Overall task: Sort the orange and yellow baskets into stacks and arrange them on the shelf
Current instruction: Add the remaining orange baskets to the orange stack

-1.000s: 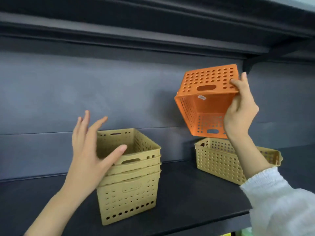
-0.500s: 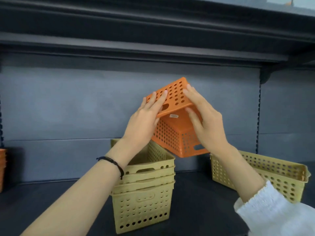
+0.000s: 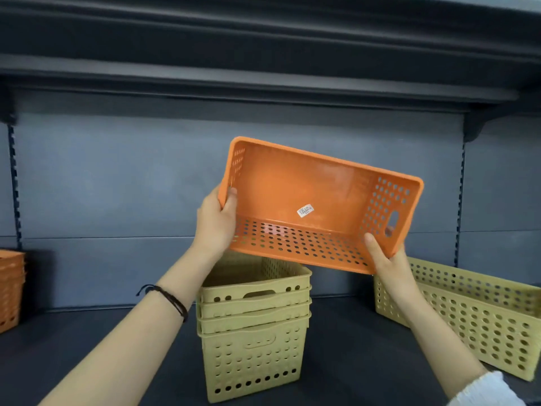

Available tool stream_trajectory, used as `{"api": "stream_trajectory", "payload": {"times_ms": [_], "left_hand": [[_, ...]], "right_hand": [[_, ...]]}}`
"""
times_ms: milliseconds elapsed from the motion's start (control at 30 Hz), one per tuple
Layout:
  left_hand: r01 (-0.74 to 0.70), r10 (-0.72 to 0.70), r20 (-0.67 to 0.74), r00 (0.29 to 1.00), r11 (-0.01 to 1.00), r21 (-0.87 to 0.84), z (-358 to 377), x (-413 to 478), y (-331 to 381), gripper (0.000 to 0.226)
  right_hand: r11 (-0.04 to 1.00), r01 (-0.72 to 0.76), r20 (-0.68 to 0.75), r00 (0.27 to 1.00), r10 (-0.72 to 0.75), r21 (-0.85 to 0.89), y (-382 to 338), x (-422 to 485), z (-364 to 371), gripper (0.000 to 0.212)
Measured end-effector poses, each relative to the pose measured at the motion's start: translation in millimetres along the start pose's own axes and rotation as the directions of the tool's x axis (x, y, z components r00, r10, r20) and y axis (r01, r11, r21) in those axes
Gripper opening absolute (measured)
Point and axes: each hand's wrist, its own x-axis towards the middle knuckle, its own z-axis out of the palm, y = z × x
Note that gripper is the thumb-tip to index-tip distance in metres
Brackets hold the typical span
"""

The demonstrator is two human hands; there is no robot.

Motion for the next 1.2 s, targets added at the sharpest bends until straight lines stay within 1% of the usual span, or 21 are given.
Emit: {"api": "stream_trajectory", "payload": {"times_ms": [33,67,167,233,300,333,367,400,500,567,600,633,700,767,867,967,1000,1033,1100,1167,1200], "left_hand": [[0.028,-0.028,0.022,0.999,0.999,-0.022,-3,1,-2,0.033],[0.054,-0.051,0.050,0.997,0.997,-0.051,-6,3,-4,0.034],[0.115,-0.097,0.137,0.986,0.984,-0.137,-22,6,-2,0.020],[0.137,-0.096,0.199,0.975,0.968,-0.208,-34,10,2,0.017],[0.197,-0.119,0.268,0.956,0.937,-0.287,-47,11,6,0.029],[0.205,-0.112,0.295,0.949,0.929,-0.308,-54,11,8,0.037],[0.183,-0.075,0.318,0.945,0.928,-0.324,-61,10,9,0.046],[0.144,-0.029,0.334,0.942,0.934,-0.326,-68,8,8,0.052],[0.063,0.048,0.346,0.937,0.951,-0.302,-90,5,-1,0.060],[0.011,0.092,0.346,0.934,0.958,-0.285,-109,6,-10,0.069],[-0.018,0.115,0.344,0.932,0.962,-0.274,-121,5,-12,0.079],[-0.036,0.130,0.339,0.932,0.963,-0.268,-133,5,-14,0.094],[-0.024,0.109,0.333,0.937,0.968,-0.249,-159,4,-16,0.130],[-0.019,0.101,0.318,0.943,0.968,-0.250,-188,3,-21,0.144],[-0.087,0.158,0.287,0.945,0.966,-0.245,-232,8,-29,0.133],[-0.207,0.248,0.293,0.923,0.964,-0.165,-281,14,-31,0.116],[-0.228,0.258,0.299,0.919,0.965,-0.131,-299,17,-31,0.110],[-0.239,0.261,0.315,0.912,0.965,-0.107,-316,19,-32,0.107],[-0.253,0.268,0.336,0.903,0.963,-0.089,-350,22,-37,0.112],[-0.228,0.243,0.305,0.921,0.970,-0.084,-382,24,-43,0.118],[-0.213,0.226,0.278,0.934,0.974,-0.074,-397,24,-46,0.115]], "right_hand": [[1.000,-0.008,0.043,0.999,0.007,0.014,1,0,1,0.045],[0.999,-0.027,0.060,0.998,0.025,0.030,1,2,3,0.040],[0.994,-0.033,0.086,0.996,0.024,0.105,-11,5,7,0.050],[0.986,-0.022,0.060,0.998,0.012,0.168,-25,9,10,0.053],[0.966,-0.040,0.065,0.998,0.024,0.255,-39,14,15,0.058],[0.956,-0.043,0.074,0.997,0.023,0.290,-44,17,17,0.065],[0.947,-0.042,0.089,0.996,0.015,0.318,-49,19,20,0.071],[0.939,-0.038,0.103,0.995,0.003,0.342,-53,20,25,0.071],[0.893,-0.046,0.142,0.990,-0.020,0.448,-63,22,44,0.047],[0.856,-0.067,0.201,0.979,-0.044,0.513,-74,19,60,0.040],[0.836,-0.073,0.224,0.973,-0.061,0.543,-79,16,68,0.038],[0.806,-0.080,0.234,0.969,-0.075,0.587,-85,12,76,0.041],[0.729,-0.091,0.251,0.961,-0.114,0.679,-97,1,93,0.058],[0.707,-0.079,0.290,0.940,-0.183,0.703,-111,-13,112,0.065],[0.726,-0.036,0.326,0.908,-0.262,0.686,-129,-35,144,0.068],[0.795,0.039,0.368,0.872,-0.324,0.606,-142,-57,183,0.094],[0.807,0.050,0.382,0.862,-0.332,0.589,-146,-63,198,0.096],[0.810,0.055,0.388,0.857,-0.338,0.583,-150,-70,212,0.091],[0.809,0.067,0.385,0.854,-0.349,0.585,-159,-83,243,0.081],[0.808,0.072,0.375,0.860,-0.348,0.585,-168,-95,277,0.088],[0.810,0.069,0.372,0.863,-0.342,0.583,-173,-100,293,0.093]]}}
